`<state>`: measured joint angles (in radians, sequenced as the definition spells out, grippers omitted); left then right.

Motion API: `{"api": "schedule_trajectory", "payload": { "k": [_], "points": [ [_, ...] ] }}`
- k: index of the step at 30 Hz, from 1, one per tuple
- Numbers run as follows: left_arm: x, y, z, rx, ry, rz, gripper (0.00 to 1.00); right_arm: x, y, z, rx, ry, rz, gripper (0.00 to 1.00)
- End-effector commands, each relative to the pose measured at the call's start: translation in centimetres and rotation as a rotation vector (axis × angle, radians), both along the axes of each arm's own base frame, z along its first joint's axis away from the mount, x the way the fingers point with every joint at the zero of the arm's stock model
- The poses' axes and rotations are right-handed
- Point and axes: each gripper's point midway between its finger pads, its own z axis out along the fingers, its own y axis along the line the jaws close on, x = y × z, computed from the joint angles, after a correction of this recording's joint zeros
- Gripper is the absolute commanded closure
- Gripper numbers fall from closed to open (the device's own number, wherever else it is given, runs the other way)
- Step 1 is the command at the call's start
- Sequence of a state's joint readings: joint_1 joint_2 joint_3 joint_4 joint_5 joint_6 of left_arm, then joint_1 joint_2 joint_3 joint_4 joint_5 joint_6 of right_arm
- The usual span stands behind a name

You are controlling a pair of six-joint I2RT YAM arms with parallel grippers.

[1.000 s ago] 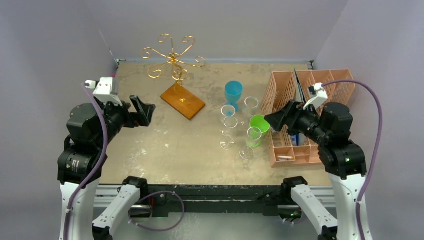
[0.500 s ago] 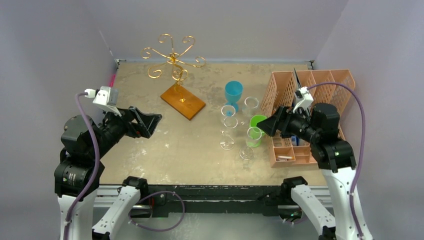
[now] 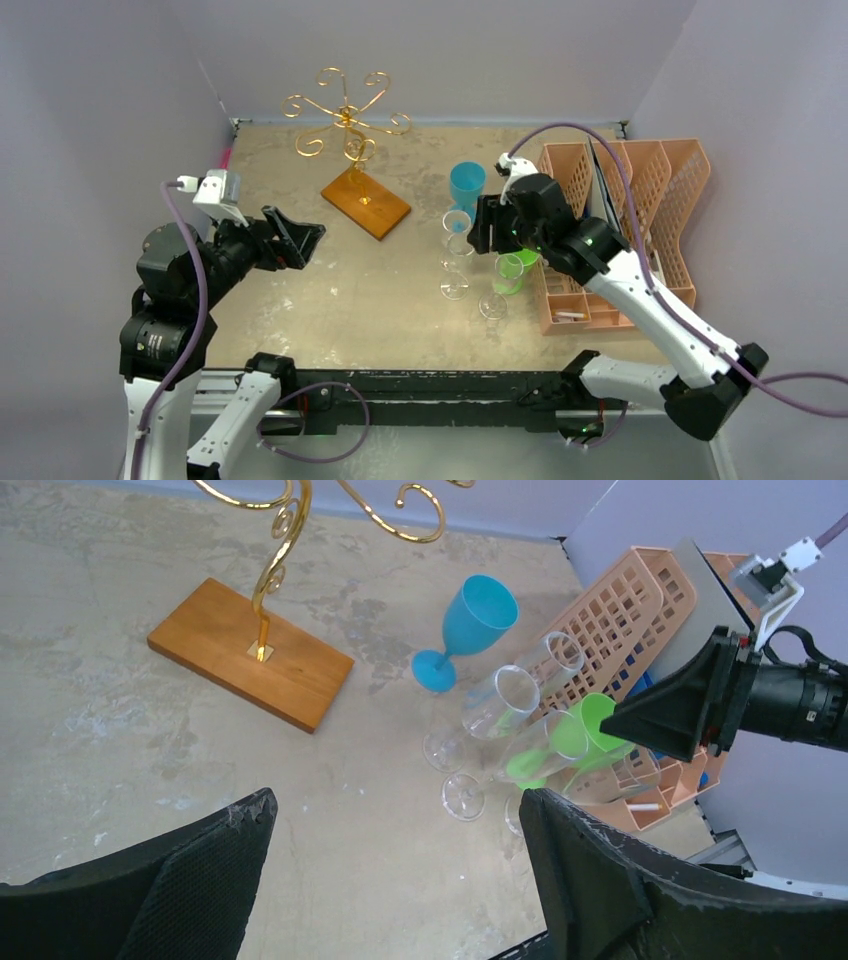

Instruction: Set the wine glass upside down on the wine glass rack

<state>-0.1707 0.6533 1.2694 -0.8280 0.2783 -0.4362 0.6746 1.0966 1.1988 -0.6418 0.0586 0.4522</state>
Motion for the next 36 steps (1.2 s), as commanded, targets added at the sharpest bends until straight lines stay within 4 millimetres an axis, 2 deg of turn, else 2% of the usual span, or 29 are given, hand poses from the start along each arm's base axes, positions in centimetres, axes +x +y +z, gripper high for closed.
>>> {"api": "schedule_trajectory", "payload": {
  "k": [1, 7, 17, 23, 28, 30, 31, 33, 36],
  "points": [
    [1.0, -0.1, -0.9, -0.024, 0.021, 0.016, 0.1, 3.4, -1.1, 1.3, -0.14, -0.105, -0.146, 0.43],
    [2.0, -0.6, -3.2, -0.046, 0.099, 0.017, 0.12, 3.9, -0.5, -0.1, -0.233, -0.068, -0.14, 0.5],
    [3.3, -1.5, -5.6, -0.105, 0.183, 0.016, 0.14, 1.7, 0.4, -1.5, -0.282, 0.028, -0.006, 0.58],
    [3.6, -2.2, -8.6, -0.17, 0.258, 0.013, 0.14, 1.9, 0.9, -2.5, -0.315, 0.051, 0.031, 0.65],
    [4.0, -2.5, -10.3, -0.196, 0.292, 0.021, 0.14, 2.0, 2.2, -3.4, -0.336, 0.102, 0.06, 0.75],
    [4.0, -2.4, -10.7, -0.2, 0.304, 0.028, 0.14, 2.4, 2.7, -3.0, -0.327, 0.094, 0.051, 0.79],
    [4.0, -2.4, -10.9, -0.207, 0.316, 0.033, 0.14, 2.6, 2.9, -2.9, -0.327, 0.093, 0.048, 0.83],
    [3.8, -2.6, -11.3, -0.242, 0.353, 0.048, 0.14, 2.8, 3.3, -2.6, -0.323, 0.091, 0.048, 0.98],
    [3.3, -2.9, -11.7, -0.338, 0.464, 0.096, 0.14, 2.9, 4.0, -1.4, -0.311, 0.071, 0.052, 1.0]
  ]
}}
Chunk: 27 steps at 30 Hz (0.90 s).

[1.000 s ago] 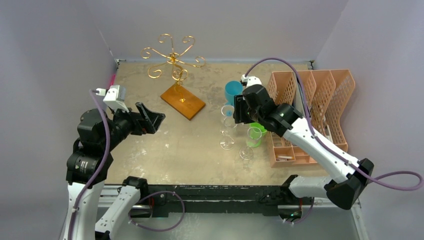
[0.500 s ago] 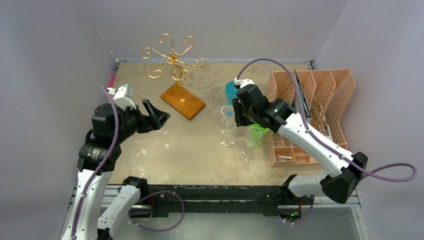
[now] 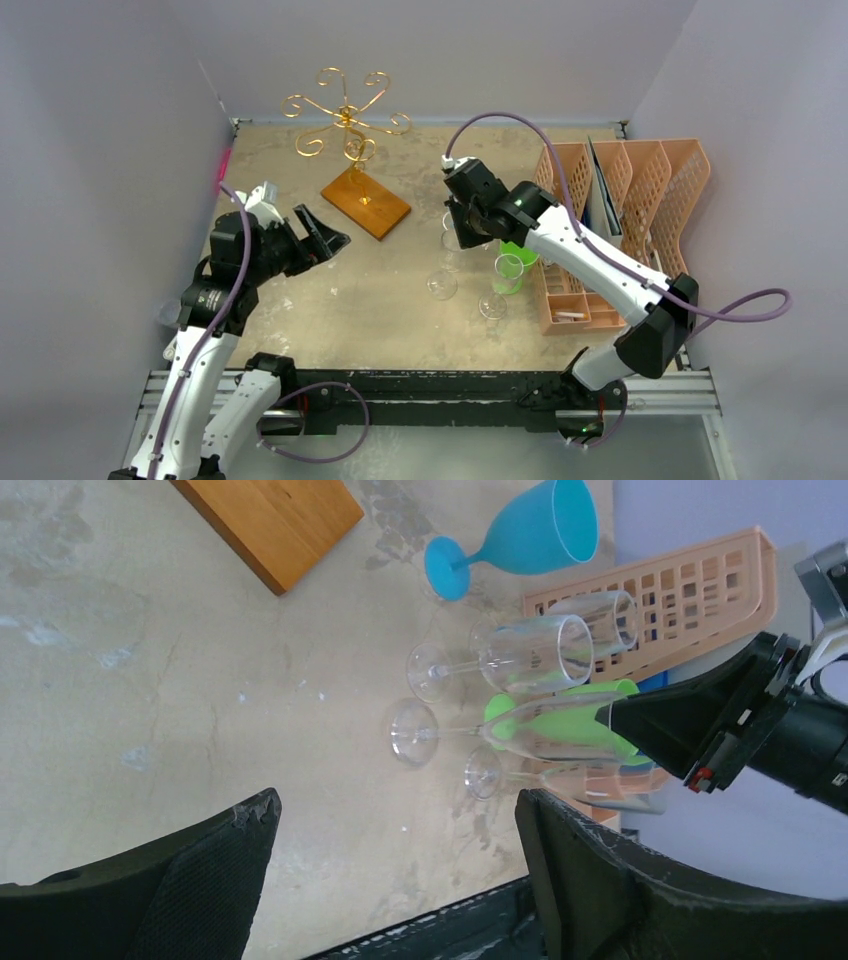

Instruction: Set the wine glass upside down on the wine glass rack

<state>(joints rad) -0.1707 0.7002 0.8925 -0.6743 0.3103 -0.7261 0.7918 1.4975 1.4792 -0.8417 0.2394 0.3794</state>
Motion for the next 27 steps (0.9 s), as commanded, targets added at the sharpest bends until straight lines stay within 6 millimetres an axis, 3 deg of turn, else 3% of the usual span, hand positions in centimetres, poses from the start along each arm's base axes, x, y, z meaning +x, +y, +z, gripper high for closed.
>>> {"api": "schedule_trajectory", "payload": {
  "k": [1, 5, 10, 16, 21, 24, 27],
  "points": [
    [-0.3, -1.0, 0.6, -0.151, 0.098, 0.051, 0.14, 0.0, 1.2, 3.8, 0.055, -0.06, 0.016, 1.0],
    [-0.8, -1.3, 0.2, -0.24, 0.202, 0.109, 0.14, -0.8, 2.5, 6.3, 0.112, -0.103, 0.074, 1.0],
    [-2.6, -1.4, -1.4, -0.425, 0.41, 0.268, 0.14, -2.0, 6.4, 8.3, 0.219, -0.195, 0.189, 1.0],
    [-3.3, -0.7, -1.1, -0.624, 0.471, 0.429, 0.14, -1.8, 10.7, 11.8, 0.357, -0.437, 0.29, 1.0],
    [-1.3, -1.7, -0.2, -0.698, 0.502, 0.425, 0.15, -2.1, 12.4, 15.0, 0.493, -0.564, 0.331, 1.0],
    [0.1, -3.2, 0.6, -0.735, 0.539, 0.351, 0.16, -1.7, 13.2, 15.0, 0.495, -0.589, 0.354, 1.0],
    [1.5, -4.1, 0.0, -0.748, 0.595, 0.333, 0.16, -1.4, 14.1, 14.9, 0.502, -0.622, 0.377, 1.0]
  ]
}}
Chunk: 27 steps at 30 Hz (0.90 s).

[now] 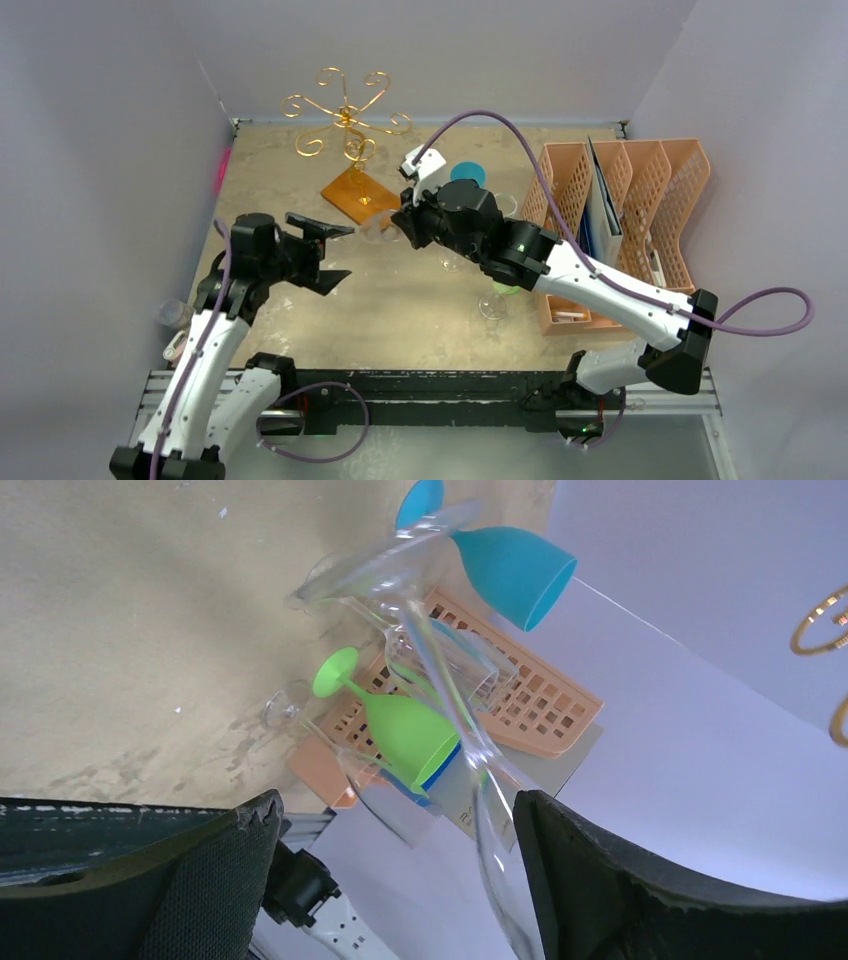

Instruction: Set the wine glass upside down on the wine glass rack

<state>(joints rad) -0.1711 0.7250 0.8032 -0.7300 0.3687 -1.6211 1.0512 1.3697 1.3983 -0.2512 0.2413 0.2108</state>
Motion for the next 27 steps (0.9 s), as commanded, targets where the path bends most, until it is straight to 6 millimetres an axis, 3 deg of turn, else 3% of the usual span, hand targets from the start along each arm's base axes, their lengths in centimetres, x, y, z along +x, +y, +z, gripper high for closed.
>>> {"api": "schedule_trajectory", "payload": {
  "k": [1, 10, 17, 27],
  "points": [
    [2.3, -2.0, 1.9, -0.124, -0.015, -0.045, 0.16, 1.1, 2.0, 3.7, 0.128, -0.15, 0.026, 1.0],
    [5.1, -2.3, 0.3, -0.219, 0.04, 0.035, 0.24, 0.9, 1.9, 3.2, 0.168, -0.207, 0.037, 1.0],
    [6.0, -1.0, 0.9, -0.164, 0.001, 0.108, 0.49, 0.1, 1.2, 2.9, 0.19, -0.239, 0.068, 1.0],
    [6.9, -1.3, 0.0, -0.145, 0.008, 0.091, 0.52, -1.0, 1.7, 2.7, 0.232, -0.292, 0.144, 1.0]
  ]
}}
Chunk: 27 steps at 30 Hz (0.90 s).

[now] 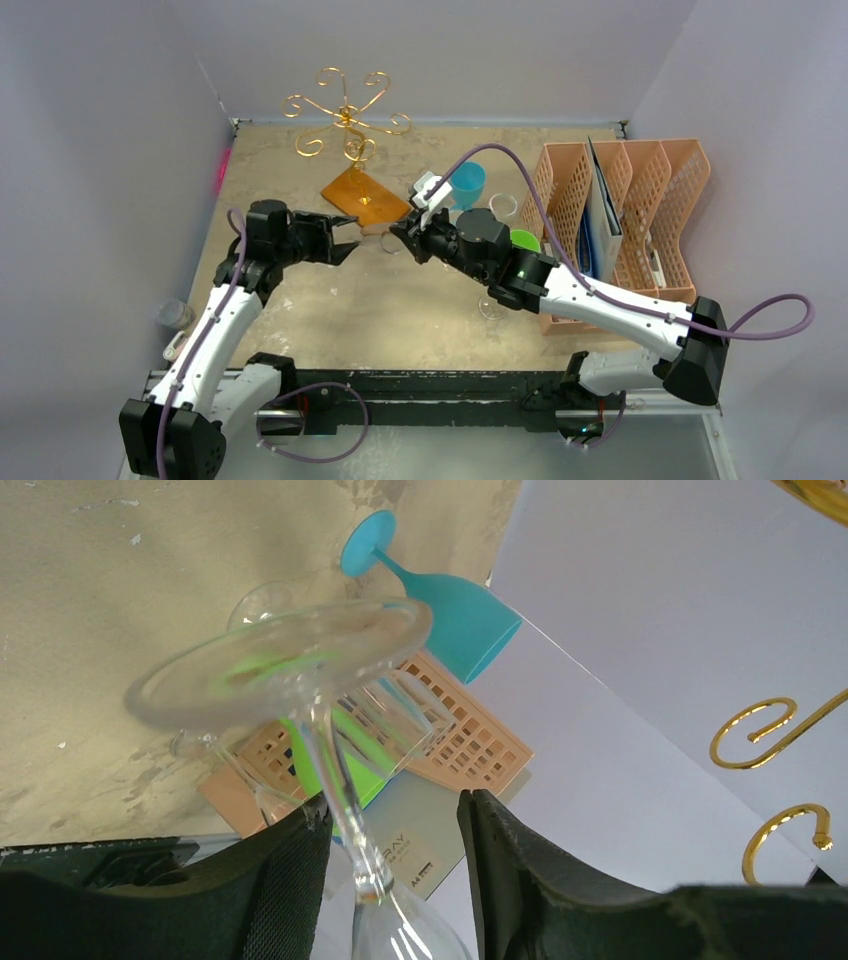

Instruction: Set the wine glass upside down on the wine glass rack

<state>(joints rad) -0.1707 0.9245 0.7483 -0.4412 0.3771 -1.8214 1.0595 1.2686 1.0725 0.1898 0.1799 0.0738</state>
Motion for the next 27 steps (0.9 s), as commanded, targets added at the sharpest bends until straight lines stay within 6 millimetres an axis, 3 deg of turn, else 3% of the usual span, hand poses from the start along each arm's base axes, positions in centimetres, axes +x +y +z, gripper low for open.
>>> {"api": "schedule_trajectory", "payload": {
  "k": [1, 8, 18, 22, 27],
  "points": [
    [1.0, -0.4, 1.3, 0.001, -0.059, -0.022, 0.55, -0.6, 0.9, 4.3, 0.127, -0.098, 0.052, 1.0],
    [0.5, -1.4, 2.0, -0.039, -0.078, -0.084, 0.81, -0.3, 1.6, 4.2, 0.116, -0.115, 0.06, 1.0],
    [-0.7, -1.2, 2.3, -0.072, -0.077, -0.068, 0.64, 1.1, 1.4, 3.1, 0.048, -0.191, -0.014, 1.0],
    [-0.6, -1.0, 2.1, -0.048, -0.076, -0.062, 0.66, 1.1, 1.4, 3.1, 0.052, -0.201, -0.012, 1.0],
    [-0.4, -0.8, 1.4, -0.028, -0.052, -0.049, 0.78, 0.9, 1.5, 3.0, 0.06, -0.197, -0.003, 1.0]
  ]
}}
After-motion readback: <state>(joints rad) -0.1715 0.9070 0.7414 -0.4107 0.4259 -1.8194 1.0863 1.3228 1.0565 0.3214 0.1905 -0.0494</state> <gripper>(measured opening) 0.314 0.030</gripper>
